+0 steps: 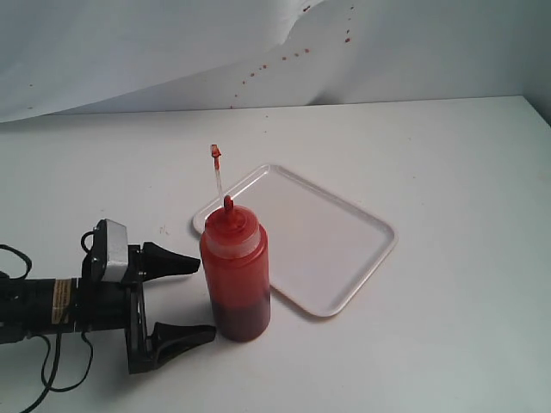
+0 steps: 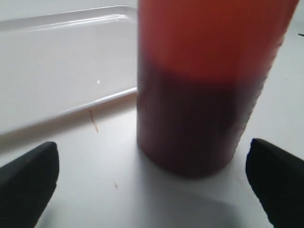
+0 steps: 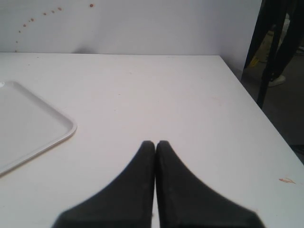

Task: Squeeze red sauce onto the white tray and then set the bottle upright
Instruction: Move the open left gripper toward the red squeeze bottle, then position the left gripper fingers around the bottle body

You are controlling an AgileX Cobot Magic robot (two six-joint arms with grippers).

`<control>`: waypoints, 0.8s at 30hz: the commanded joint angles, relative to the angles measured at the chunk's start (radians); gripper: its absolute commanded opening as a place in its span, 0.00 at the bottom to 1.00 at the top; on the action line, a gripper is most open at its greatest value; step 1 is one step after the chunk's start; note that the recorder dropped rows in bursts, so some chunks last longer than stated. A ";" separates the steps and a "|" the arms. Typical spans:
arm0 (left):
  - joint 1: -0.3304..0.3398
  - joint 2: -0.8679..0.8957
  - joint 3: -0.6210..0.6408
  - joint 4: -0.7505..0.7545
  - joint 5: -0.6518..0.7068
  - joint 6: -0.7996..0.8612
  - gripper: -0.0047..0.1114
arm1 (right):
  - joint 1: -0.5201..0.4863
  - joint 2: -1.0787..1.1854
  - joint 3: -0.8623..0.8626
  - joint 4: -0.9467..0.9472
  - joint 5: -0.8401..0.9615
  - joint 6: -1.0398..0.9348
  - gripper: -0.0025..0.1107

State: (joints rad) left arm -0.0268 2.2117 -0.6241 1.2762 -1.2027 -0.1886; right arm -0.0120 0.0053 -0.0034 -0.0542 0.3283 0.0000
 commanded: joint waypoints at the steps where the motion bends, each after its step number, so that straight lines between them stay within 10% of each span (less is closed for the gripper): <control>1: -0.025 0.000 -0.036 0.035 -0.018 -0.062 0.94 | 0.004 -0.005 0.003 0.006 -0.003 0.000 0.02; 24: -0.025 0.000 -0.044 0.067 -0.018 -0.064 0.94 | 0.004 -0.005 0.003 0.006 -0.003 0.000 0.02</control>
State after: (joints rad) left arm -0.0462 2.2117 -0.6638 1.3389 -1.2043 -0.2531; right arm -0.0120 0.0053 -0.0034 -0.0542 0.3283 0.0000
